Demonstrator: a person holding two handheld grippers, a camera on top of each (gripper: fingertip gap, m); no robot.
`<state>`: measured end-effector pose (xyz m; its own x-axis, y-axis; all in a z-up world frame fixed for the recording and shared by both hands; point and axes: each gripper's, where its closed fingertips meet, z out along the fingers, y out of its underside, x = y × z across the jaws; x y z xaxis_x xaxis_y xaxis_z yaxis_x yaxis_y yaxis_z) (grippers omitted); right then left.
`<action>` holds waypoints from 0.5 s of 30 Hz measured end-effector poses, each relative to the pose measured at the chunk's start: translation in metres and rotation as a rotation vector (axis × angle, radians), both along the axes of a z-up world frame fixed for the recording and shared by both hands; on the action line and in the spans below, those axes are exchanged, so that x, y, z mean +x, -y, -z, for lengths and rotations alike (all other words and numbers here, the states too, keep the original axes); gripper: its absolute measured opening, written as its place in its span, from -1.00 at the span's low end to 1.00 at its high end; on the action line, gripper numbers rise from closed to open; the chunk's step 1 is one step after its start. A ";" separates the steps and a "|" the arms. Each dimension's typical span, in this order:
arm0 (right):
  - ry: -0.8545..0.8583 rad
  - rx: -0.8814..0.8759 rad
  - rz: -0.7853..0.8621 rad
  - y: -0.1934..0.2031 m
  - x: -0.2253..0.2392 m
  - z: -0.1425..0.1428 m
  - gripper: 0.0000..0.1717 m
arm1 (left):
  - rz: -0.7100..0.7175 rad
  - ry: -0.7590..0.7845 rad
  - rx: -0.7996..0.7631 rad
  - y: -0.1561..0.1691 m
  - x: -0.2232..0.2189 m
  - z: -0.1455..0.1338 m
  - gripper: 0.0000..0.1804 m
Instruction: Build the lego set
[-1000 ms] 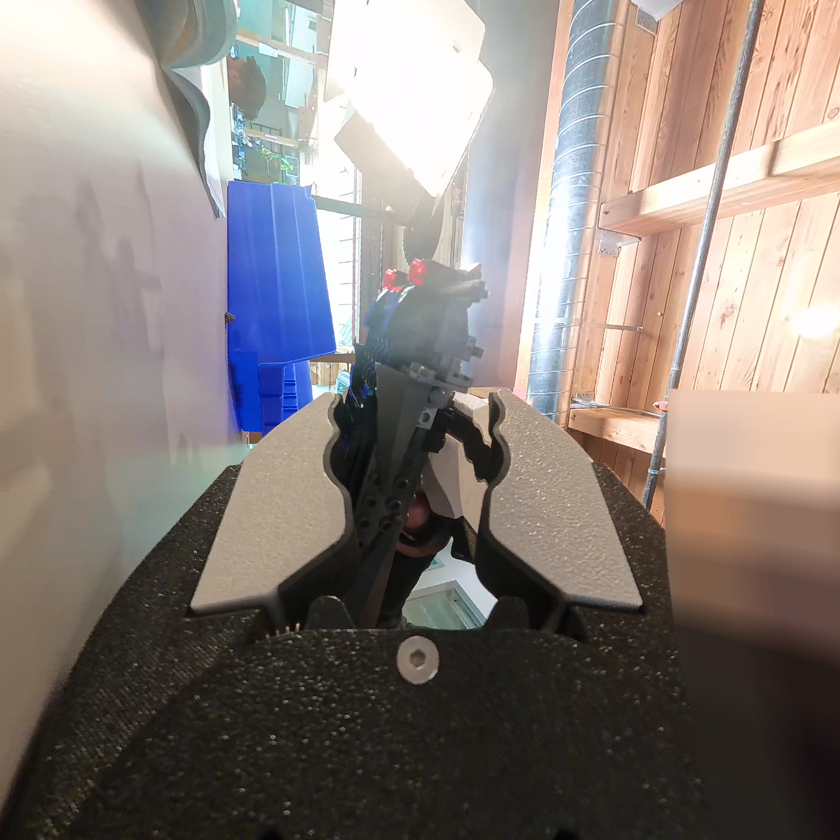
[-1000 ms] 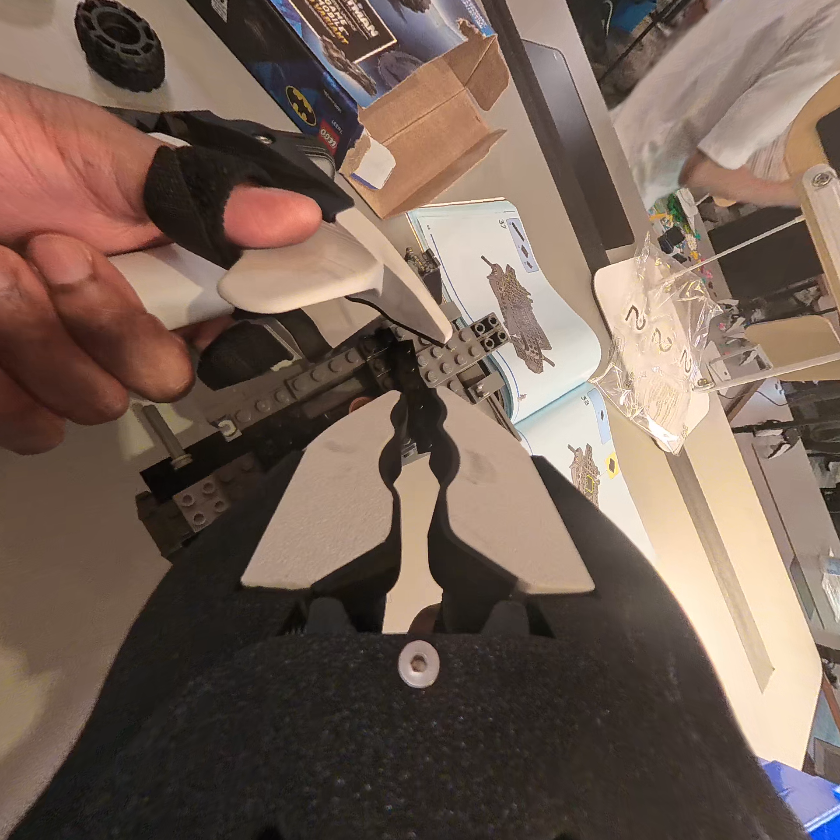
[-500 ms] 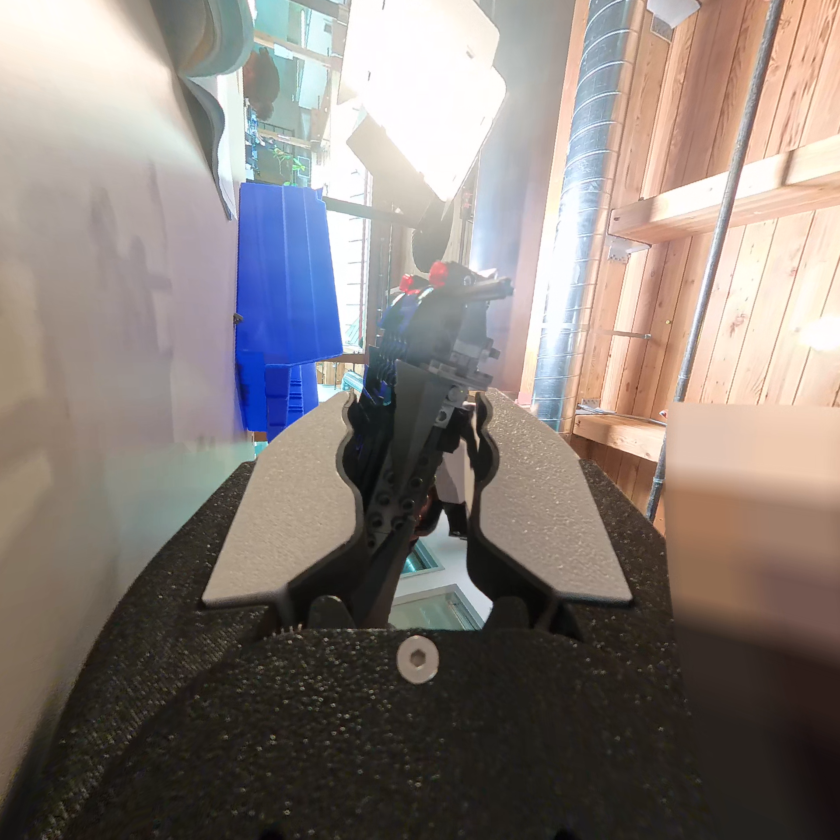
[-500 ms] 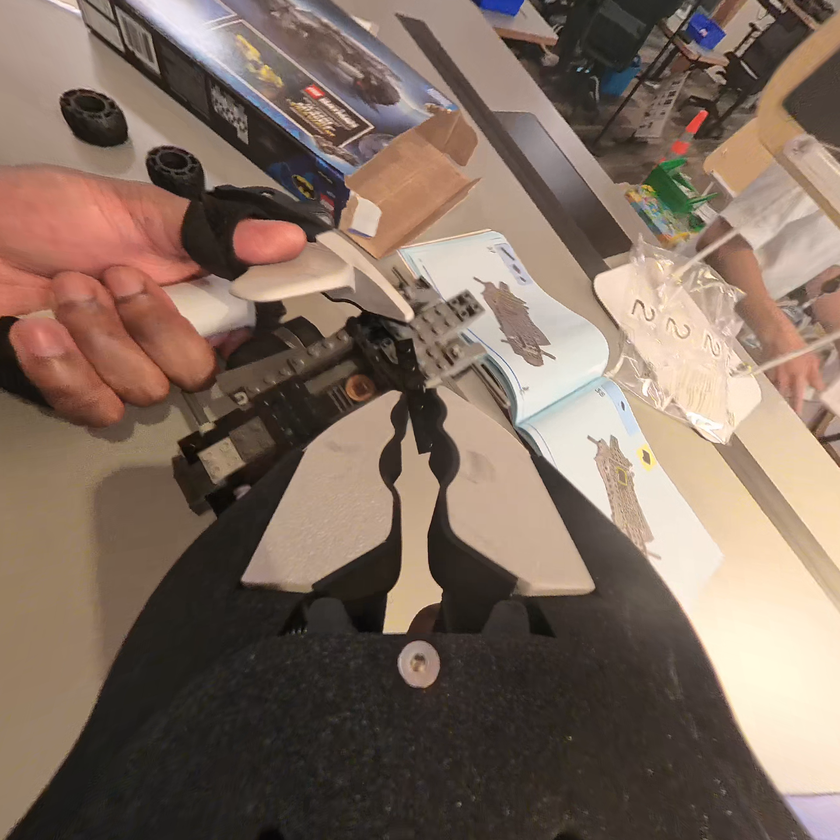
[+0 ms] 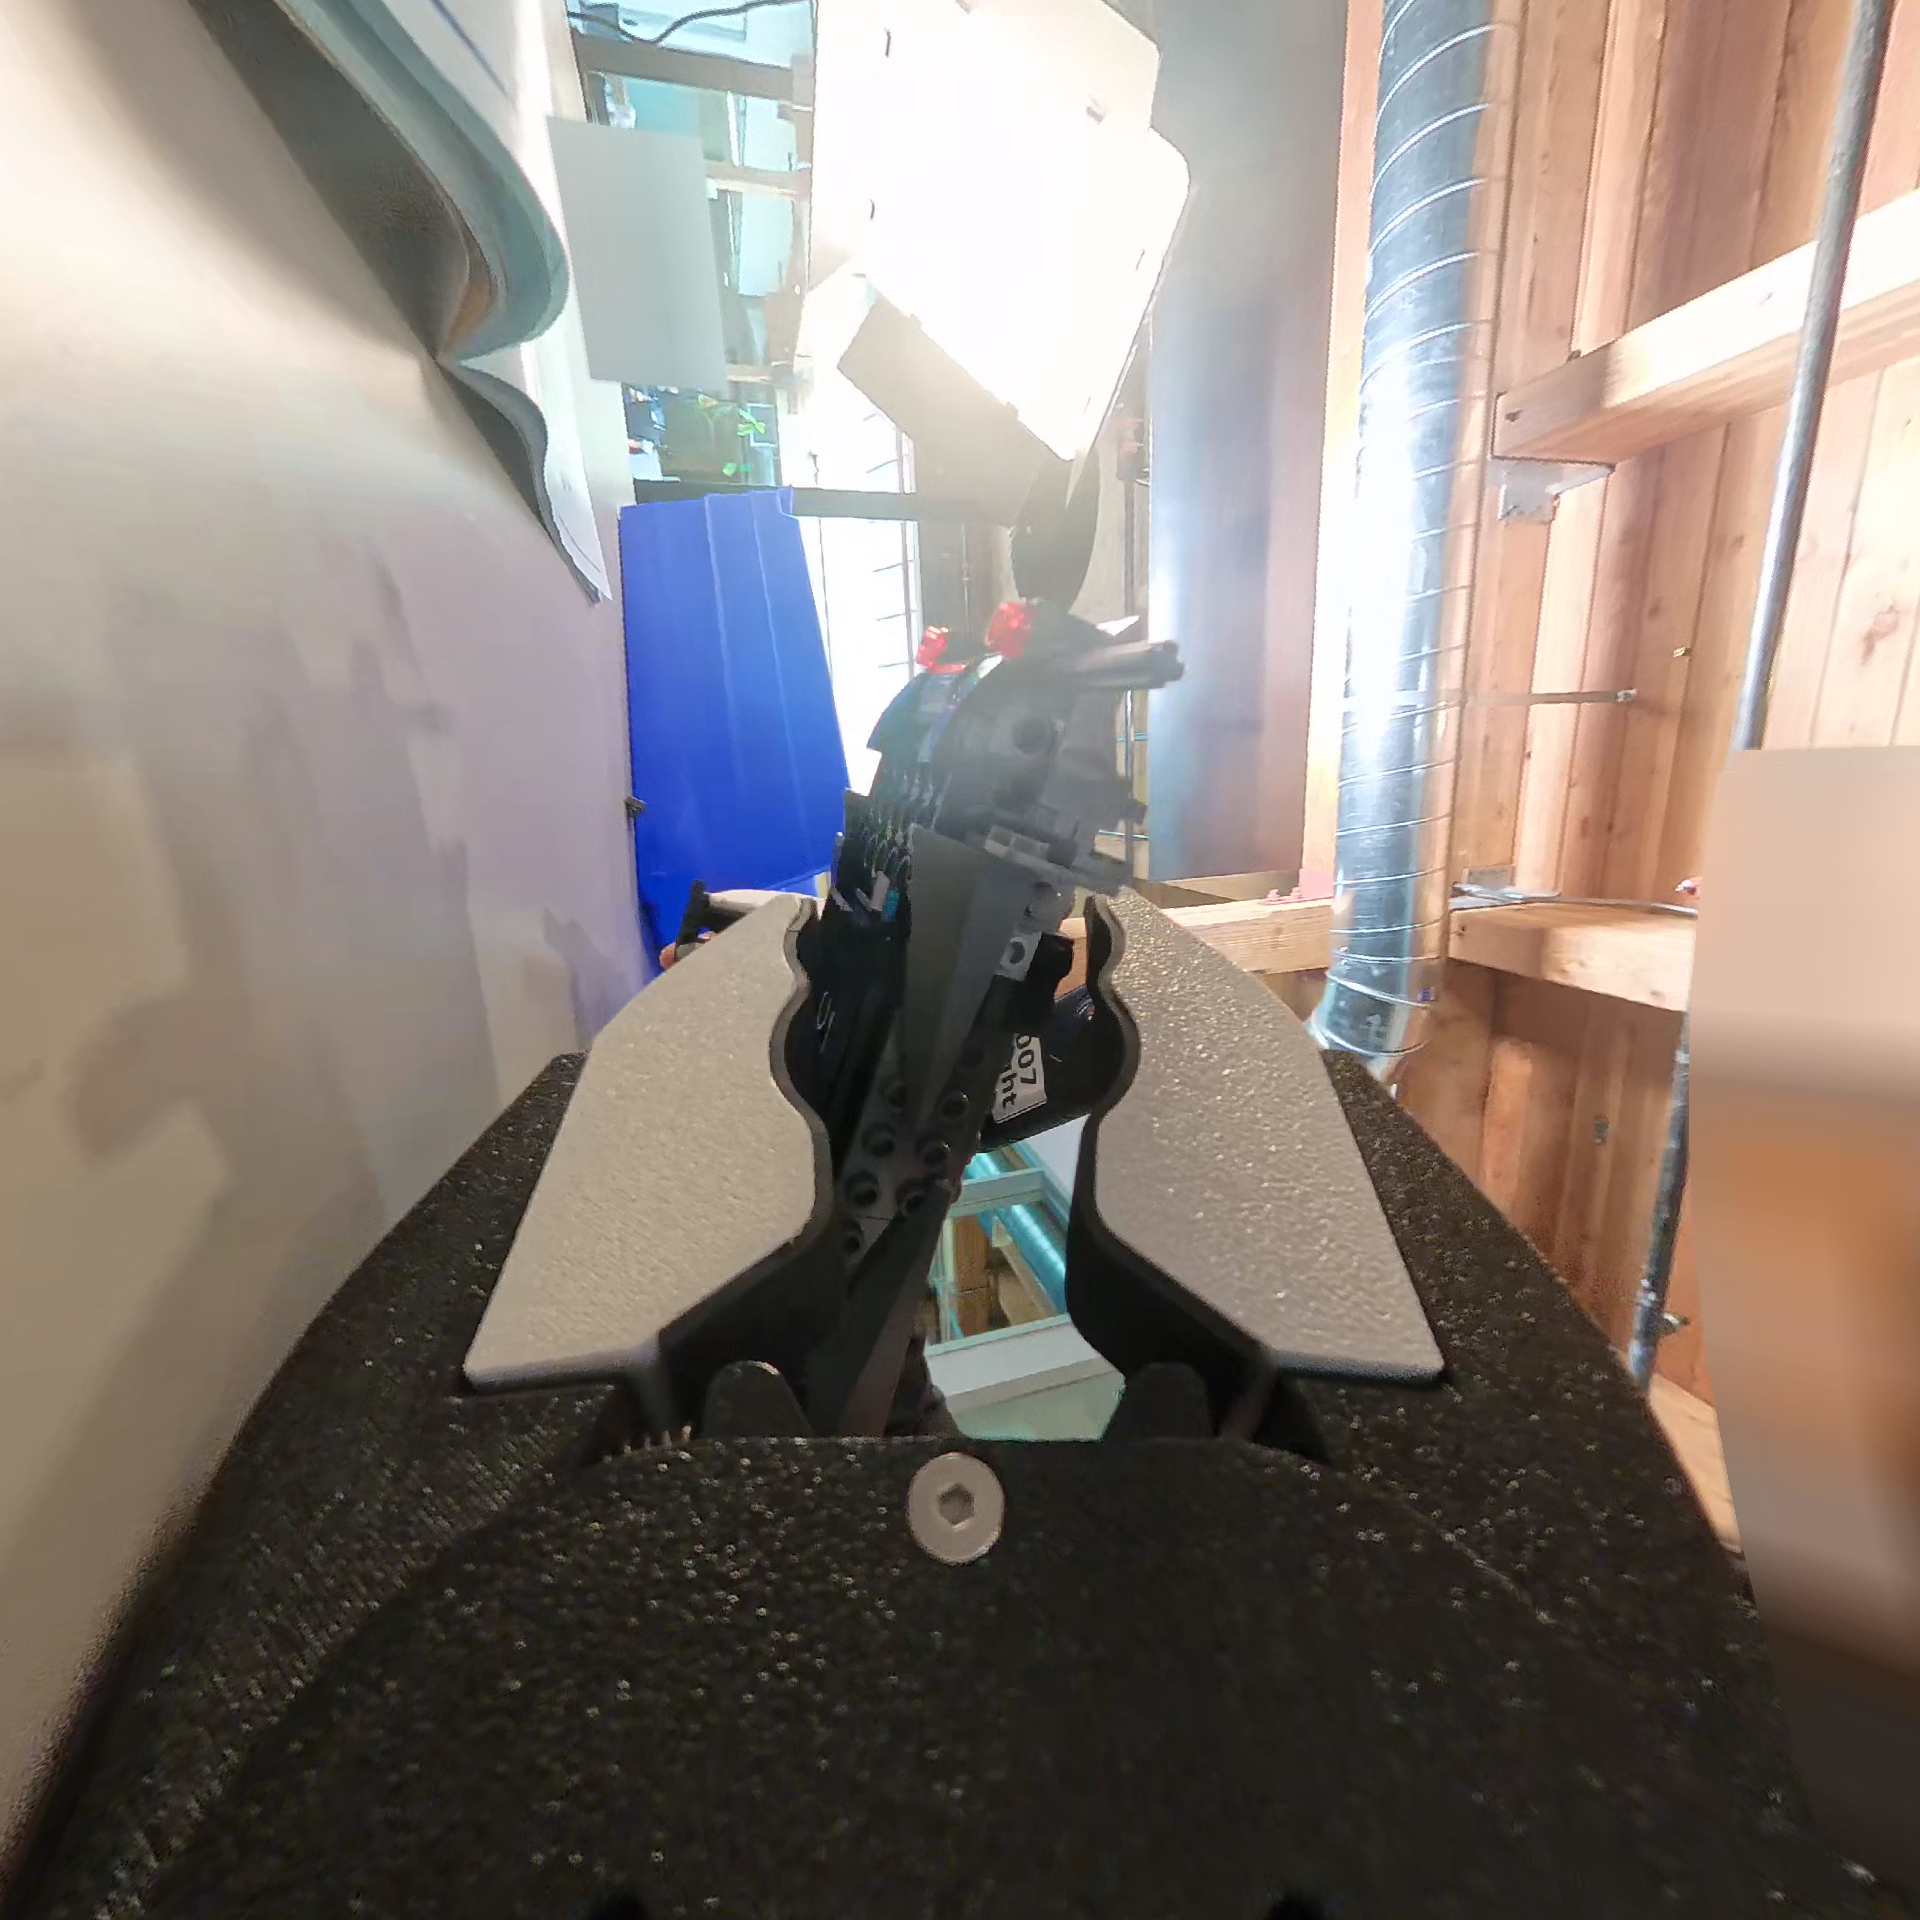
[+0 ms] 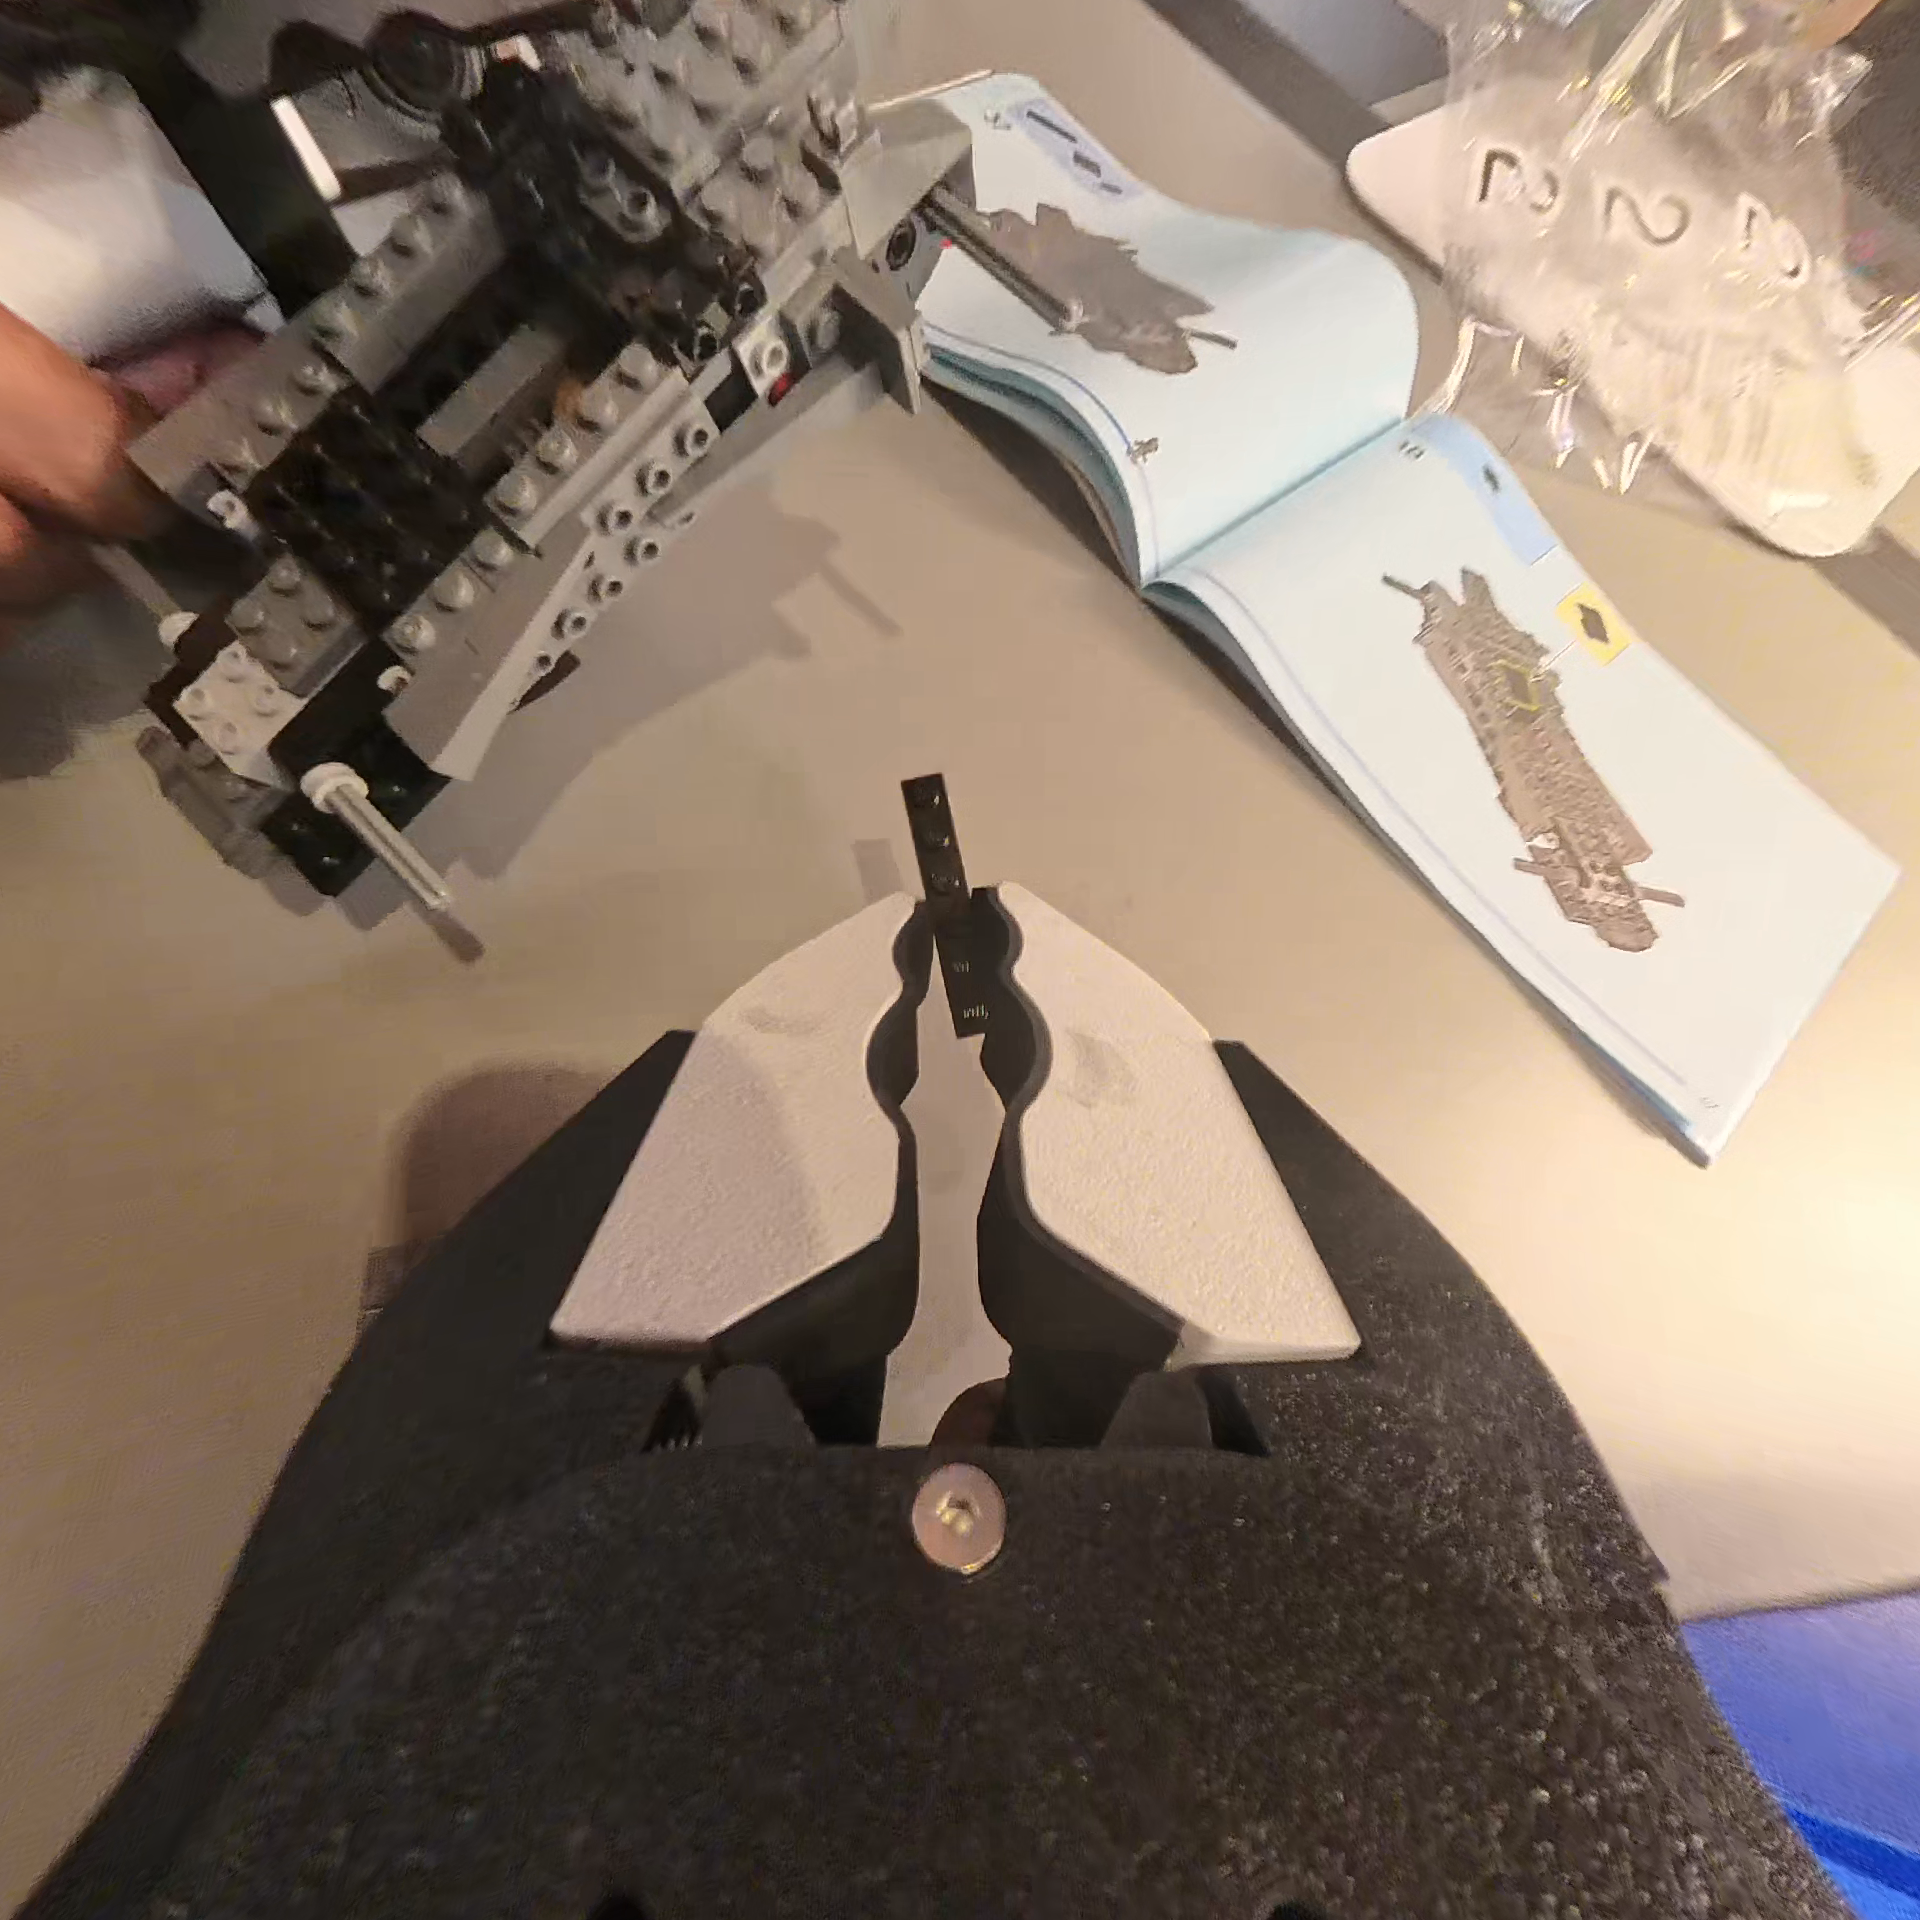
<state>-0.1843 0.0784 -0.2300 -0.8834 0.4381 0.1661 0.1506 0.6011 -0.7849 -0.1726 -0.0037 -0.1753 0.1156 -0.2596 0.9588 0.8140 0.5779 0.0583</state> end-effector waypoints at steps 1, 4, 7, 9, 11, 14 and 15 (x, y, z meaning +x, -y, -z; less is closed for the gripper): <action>0.012 0.000 -0.001 0.001 0.000 0.003 -0.92 | -0.006 -0.011 -0.012 0.001 0.000 0.000 -0.46; 0.026 0.001 -0.003 0.003 -0.003 0.004 -0.92 | -0.019 -0.036 -0.044 0.003 -0.001 0.000 -0.46; 0.059 0.000 -0.005 0.004 -0.005 0.006 -0.92 | -0.027 -0.054 -0.069 0.005 -0.001 0.000 -0.46; 0.068 0.015 -0.014 0.005 -0.004 0.009 -0.92 | -0.034 -0.054 -0.084 0.007 -0.002 0.002 -0.46; 0.072 0.041 -0.021 0.006 -0.003 0.012 -0.92 | -0.040 -0.049 -0.082 0.008 -0.004 0.003 -0.46; 0.076 0.076 -0.029 0.007 -0.002 0.017 -0.92 | -0.044 -0.033 -0.072 0.010 -0.005 0.005 -0.46; 0.077 0.083 -0.030 0.007 -0.002 0.018 -0.92 | -0.044 -0.031 -0.069 0.010 -0.006 0.005 -0.46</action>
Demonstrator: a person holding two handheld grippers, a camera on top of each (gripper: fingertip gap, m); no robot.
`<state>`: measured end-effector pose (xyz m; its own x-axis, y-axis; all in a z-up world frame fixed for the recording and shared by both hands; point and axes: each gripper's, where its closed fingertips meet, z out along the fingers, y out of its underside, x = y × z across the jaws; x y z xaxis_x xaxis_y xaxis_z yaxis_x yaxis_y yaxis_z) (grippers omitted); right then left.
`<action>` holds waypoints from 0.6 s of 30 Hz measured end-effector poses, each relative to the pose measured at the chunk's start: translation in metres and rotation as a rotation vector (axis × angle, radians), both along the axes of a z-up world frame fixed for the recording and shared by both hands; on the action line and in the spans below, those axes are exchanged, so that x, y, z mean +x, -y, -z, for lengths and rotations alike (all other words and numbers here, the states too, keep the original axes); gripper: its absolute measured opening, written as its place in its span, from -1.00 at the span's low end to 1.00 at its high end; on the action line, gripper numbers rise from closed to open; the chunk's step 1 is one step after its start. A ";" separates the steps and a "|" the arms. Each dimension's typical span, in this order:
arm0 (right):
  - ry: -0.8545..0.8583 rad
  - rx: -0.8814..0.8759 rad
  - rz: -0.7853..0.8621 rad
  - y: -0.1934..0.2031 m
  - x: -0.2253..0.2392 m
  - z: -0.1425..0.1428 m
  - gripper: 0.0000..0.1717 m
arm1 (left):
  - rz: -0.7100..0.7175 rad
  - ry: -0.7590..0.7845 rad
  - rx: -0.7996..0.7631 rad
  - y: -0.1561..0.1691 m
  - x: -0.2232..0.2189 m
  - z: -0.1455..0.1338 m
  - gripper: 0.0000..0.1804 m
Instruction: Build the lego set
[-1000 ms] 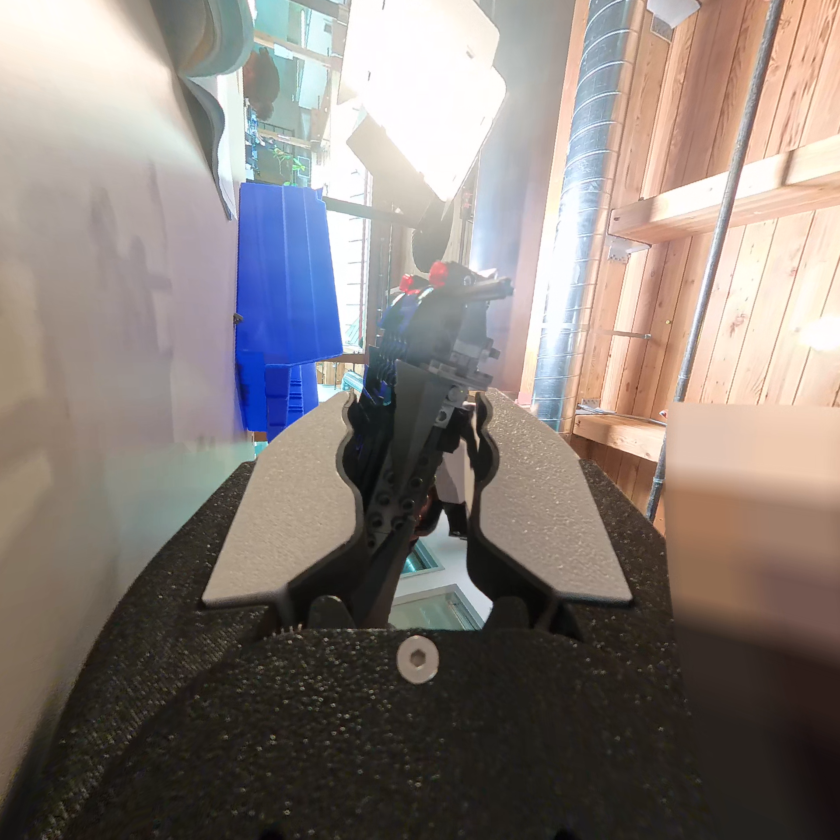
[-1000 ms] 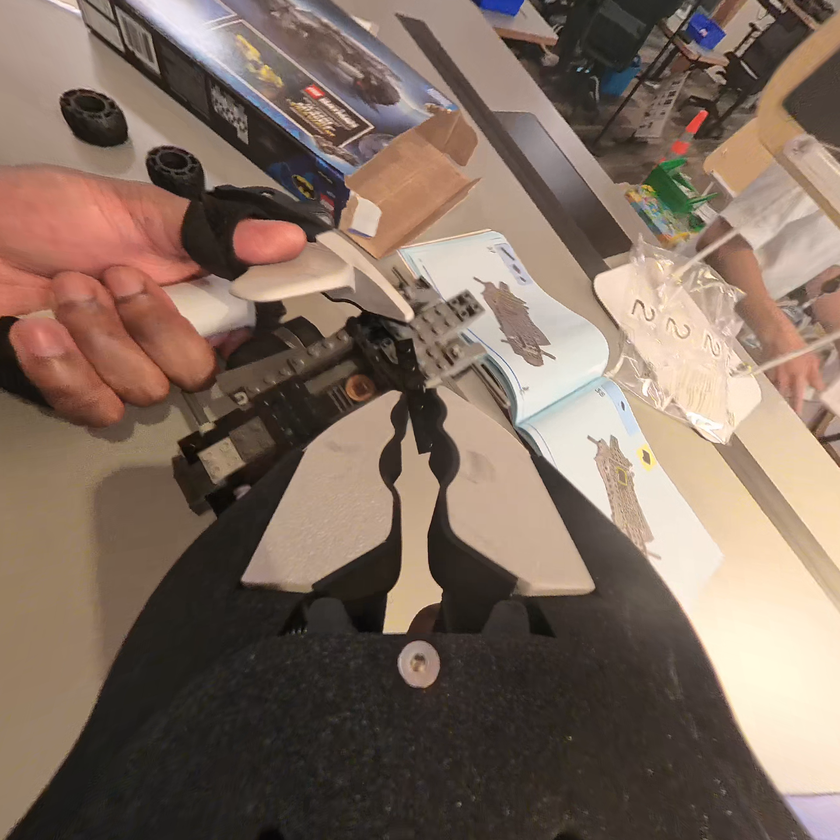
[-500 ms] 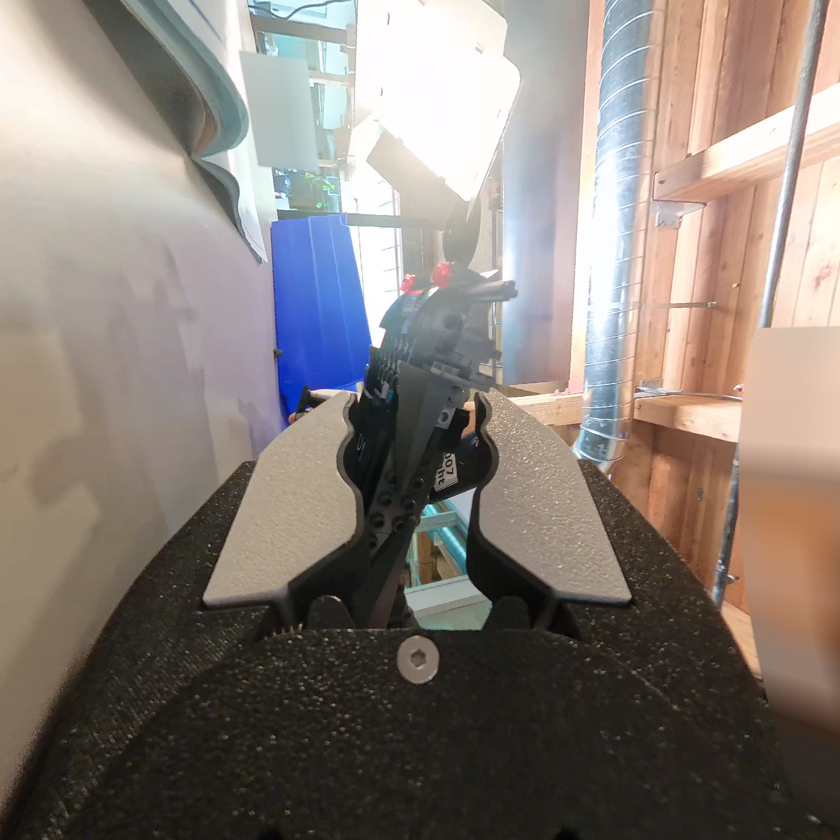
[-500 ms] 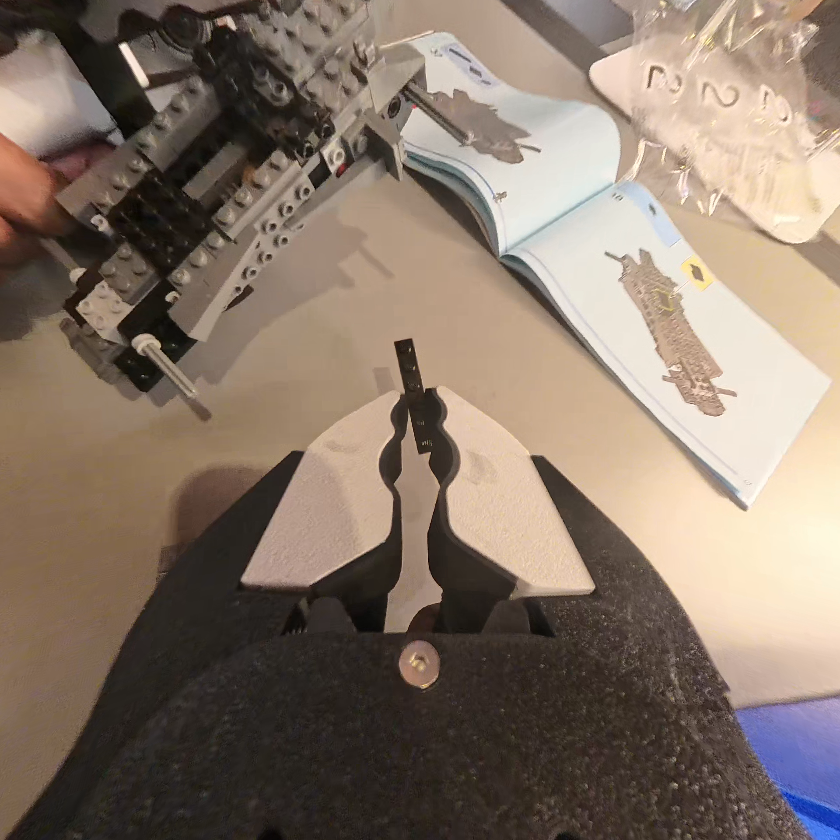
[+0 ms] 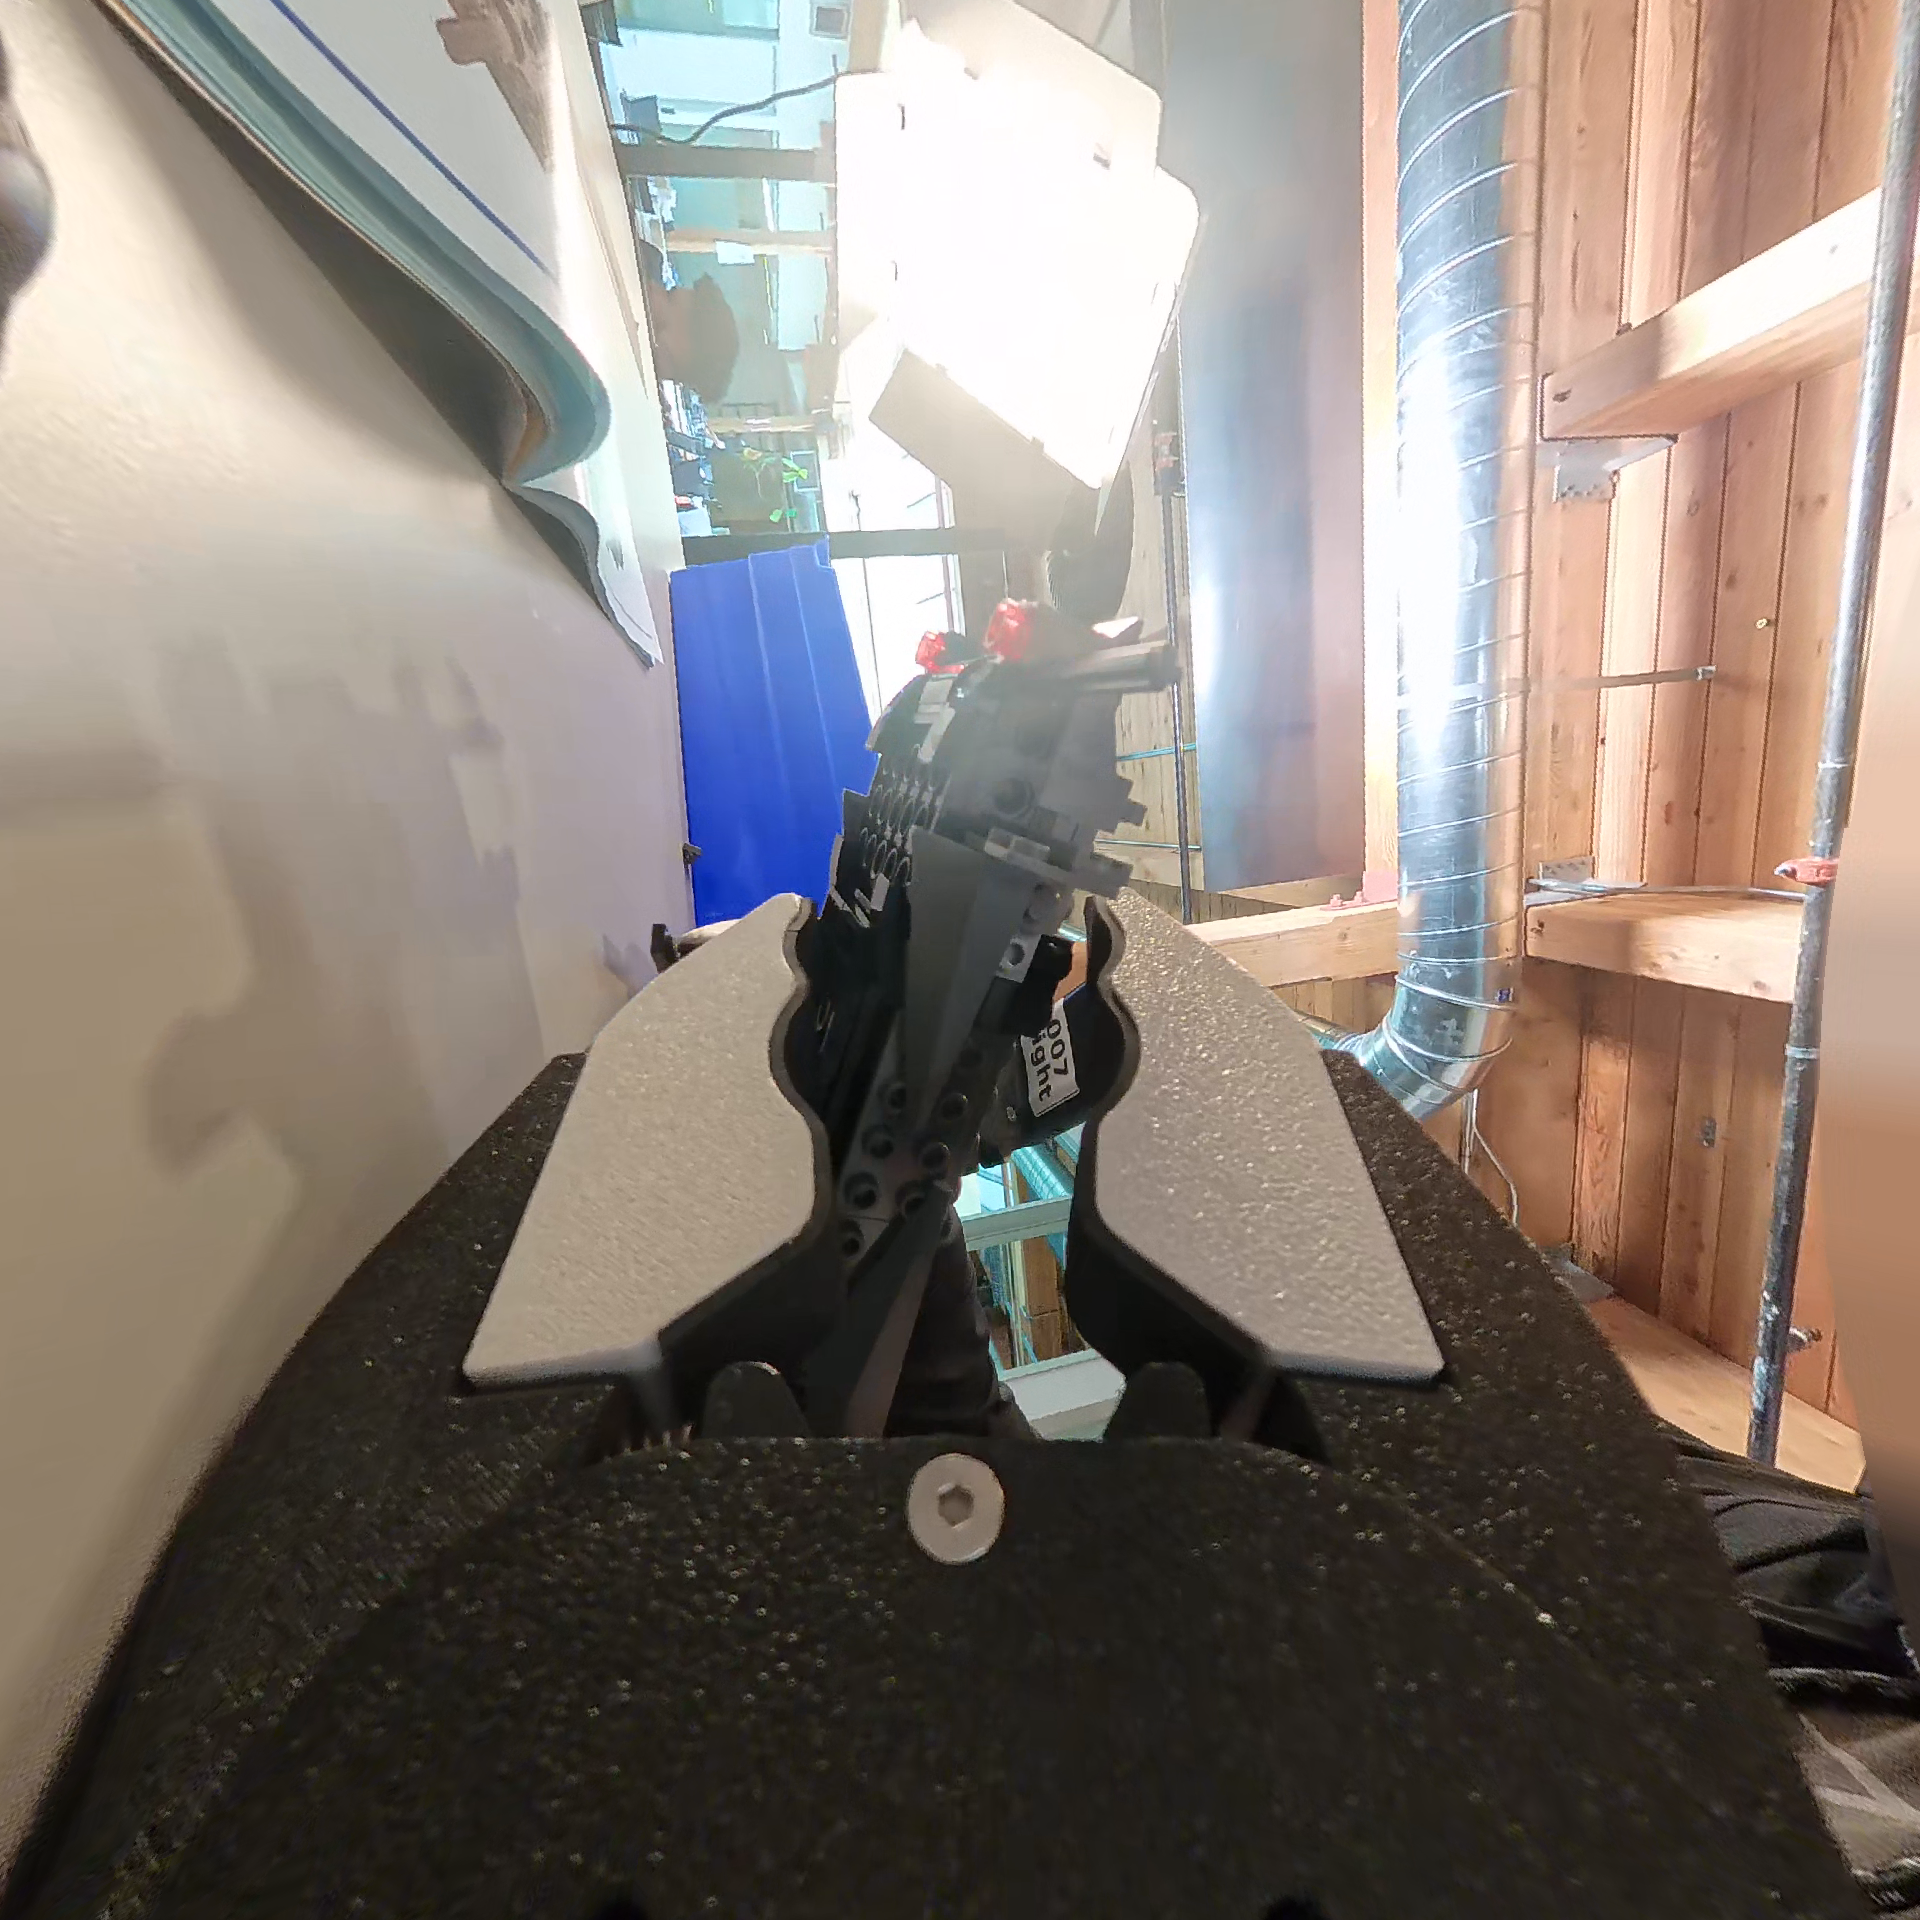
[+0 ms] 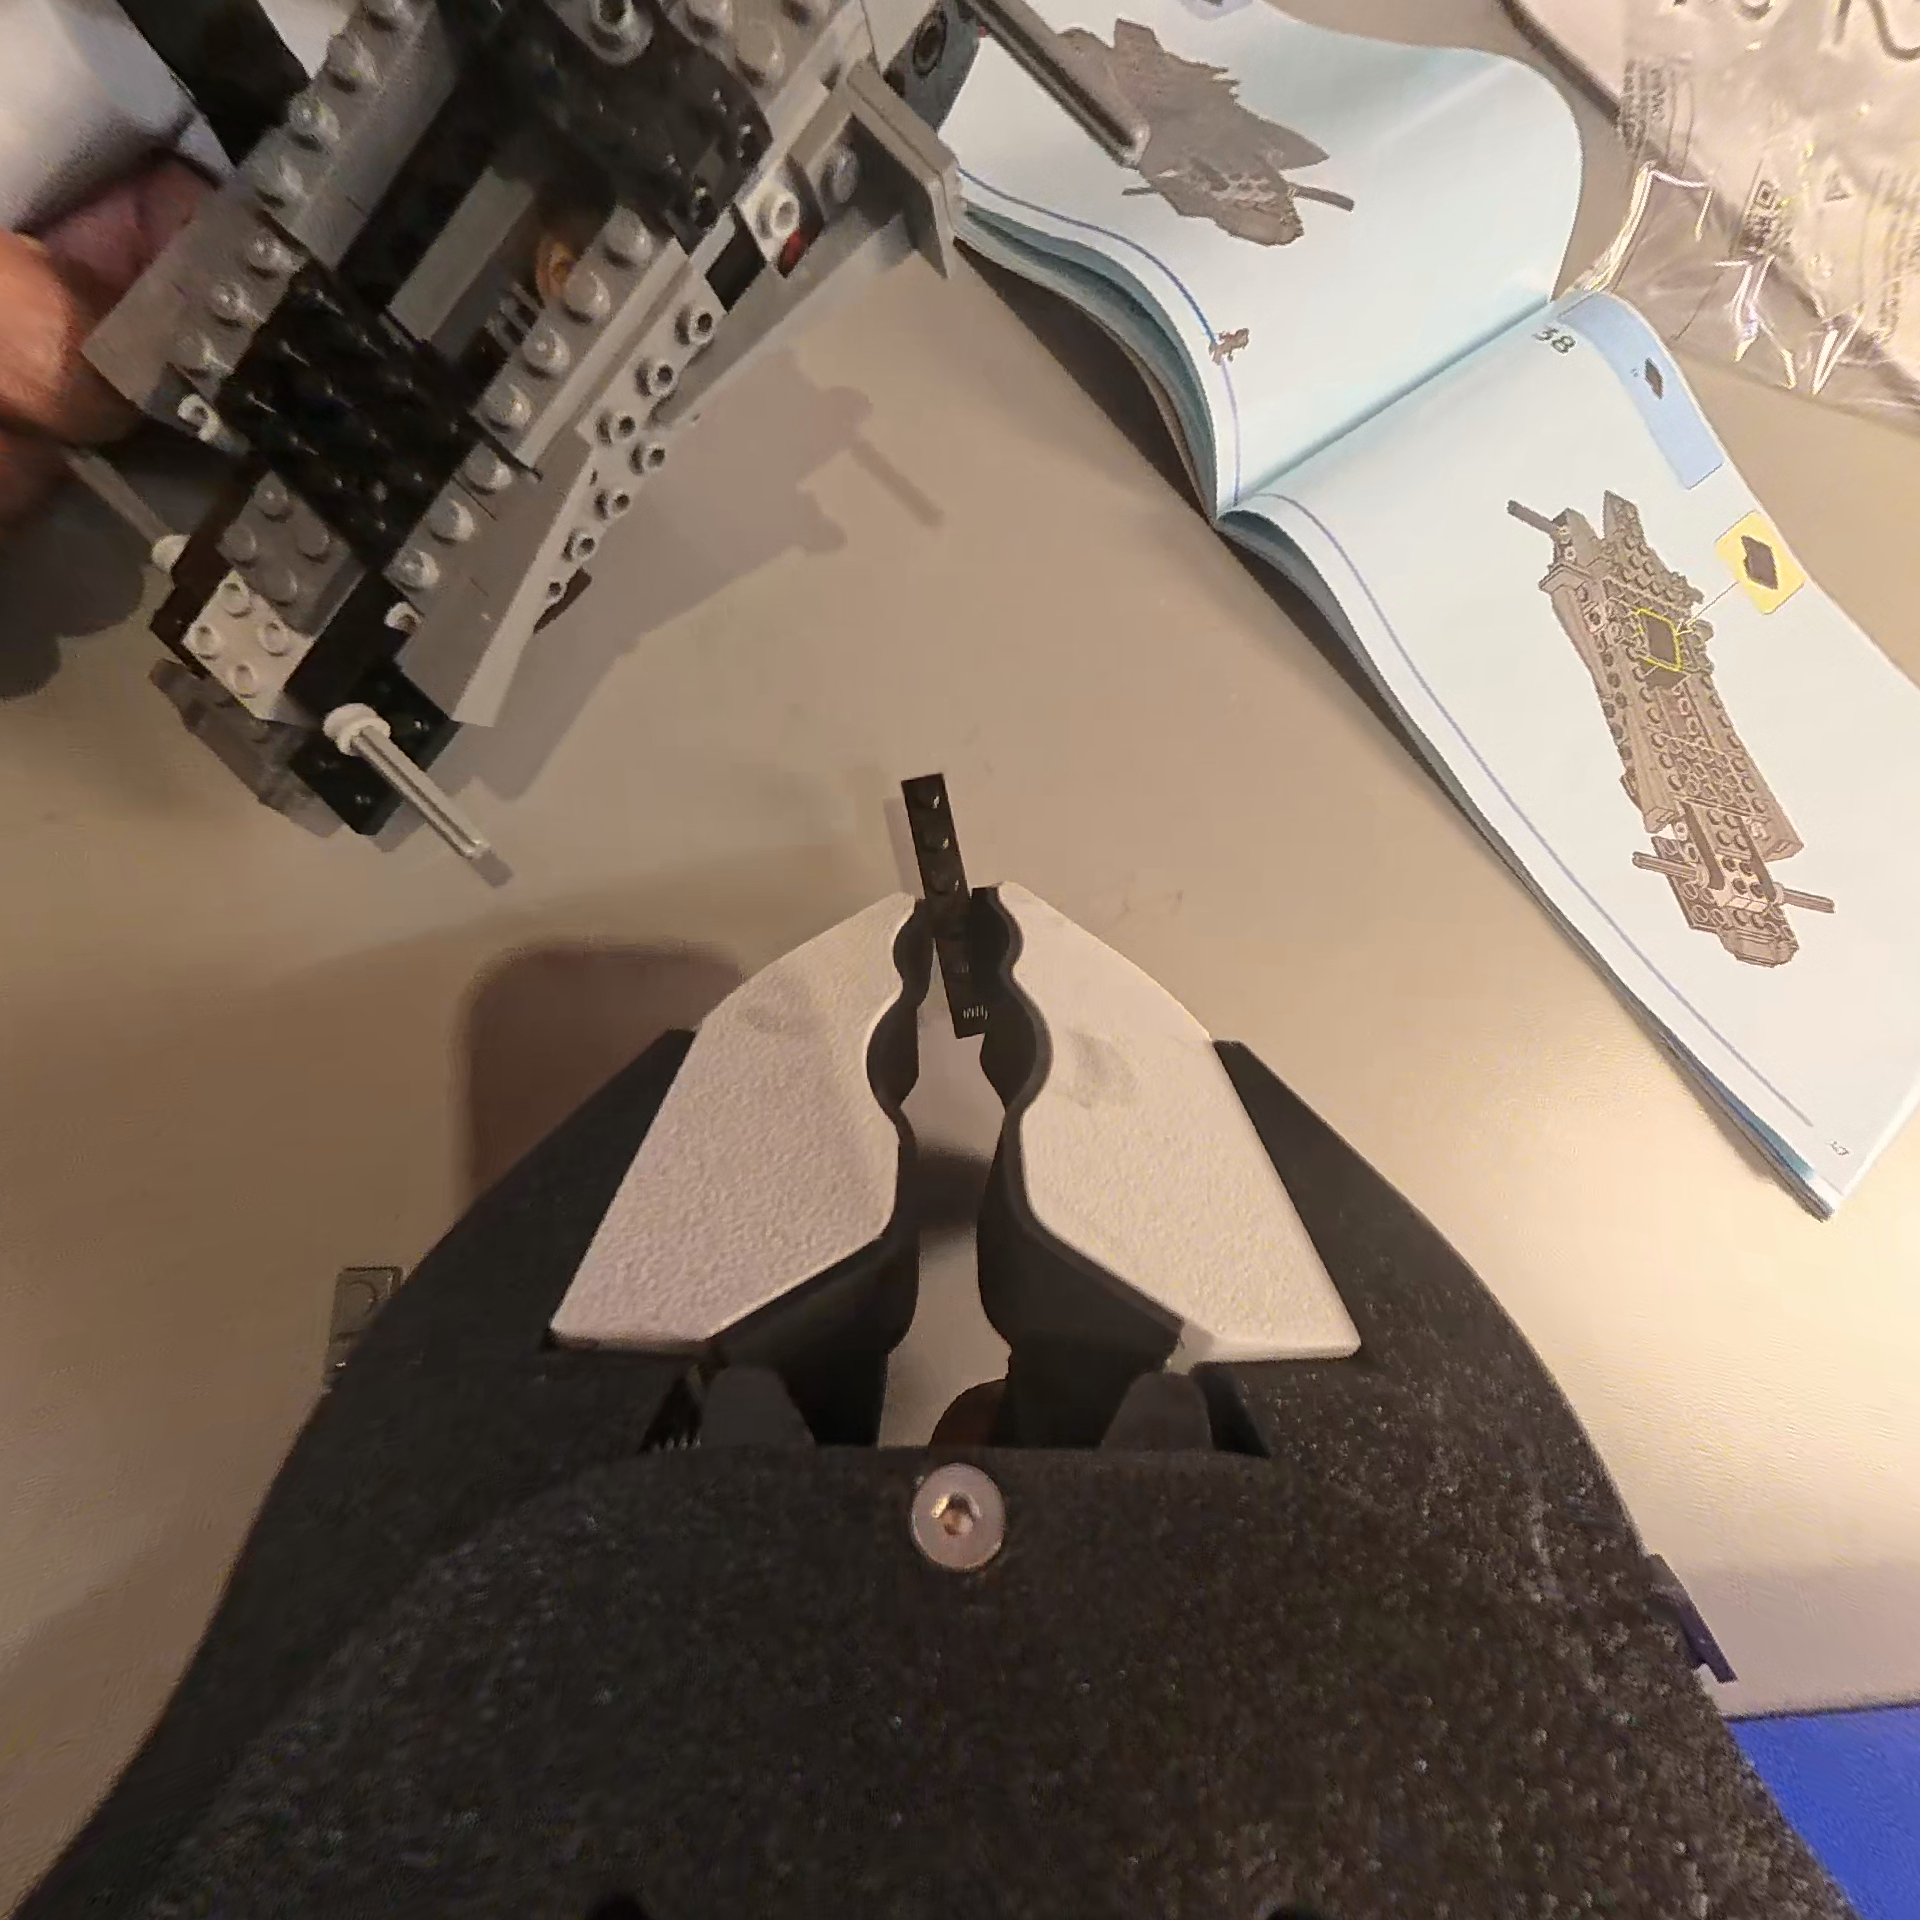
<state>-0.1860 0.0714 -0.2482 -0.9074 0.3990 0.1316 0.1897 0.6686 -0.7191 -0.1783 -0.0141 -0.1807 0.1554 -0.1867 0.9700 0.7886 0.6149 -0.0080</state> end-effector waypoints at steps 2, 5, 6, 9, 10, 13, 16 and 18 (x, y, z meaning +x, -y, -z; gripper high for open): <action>0.002 0.006 -0.002 0.000 0.000 0.001 -0.92 | 0.004 0.001 0.004 0.000 0.000 0.000 -0.46; 0.010 0.003 0.000 0.000 0.000 0.001 -0.92 | 0.006 0.007 0.006 0.000 0.000 0.001 -0.45; 0.012 0.004 0.000 0.000 0.000 0.001 -0.92 | 0.006 0.008 0.007 0.000 0.000 0.001 -0.44; 0.018 0.016 -0.005 0.000 0.001 0.003 -0.92 | 0.010 0.007 0.011 0.000 0.000 0.001 -0.43; 0.018 0.021 -0.007 0.000 0.001 0.004 -0.92 | 0.011 0.006 0.011 0.000 0.000 0.000 -0.43; 0.011 0.027 -0.009 0.001 0.001 0.004 -0.92 | 0.013 0.006 0.016 0.000 0.001 0.000 -0.43; 0.008 0.029 -0.010 0.001 0.002 0.004 -0.92 | 0.013 0.006 0.017 0.000 0.001 0.000 -0.43; 0.006 0.031 -0.010 0.001 0.002 0.004 -0.92 | 0.013 0.006 0.018 0.000 0.001 0.000 -0.42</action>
<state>-0.1844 0.0708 -0.2524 -0.9123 0.3854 0.1383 0.1871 0.6927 -0.6965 -0.1770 -0.0142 -0.1807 0.1466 -0.2063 0.9674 0.7967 0.6044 0.0081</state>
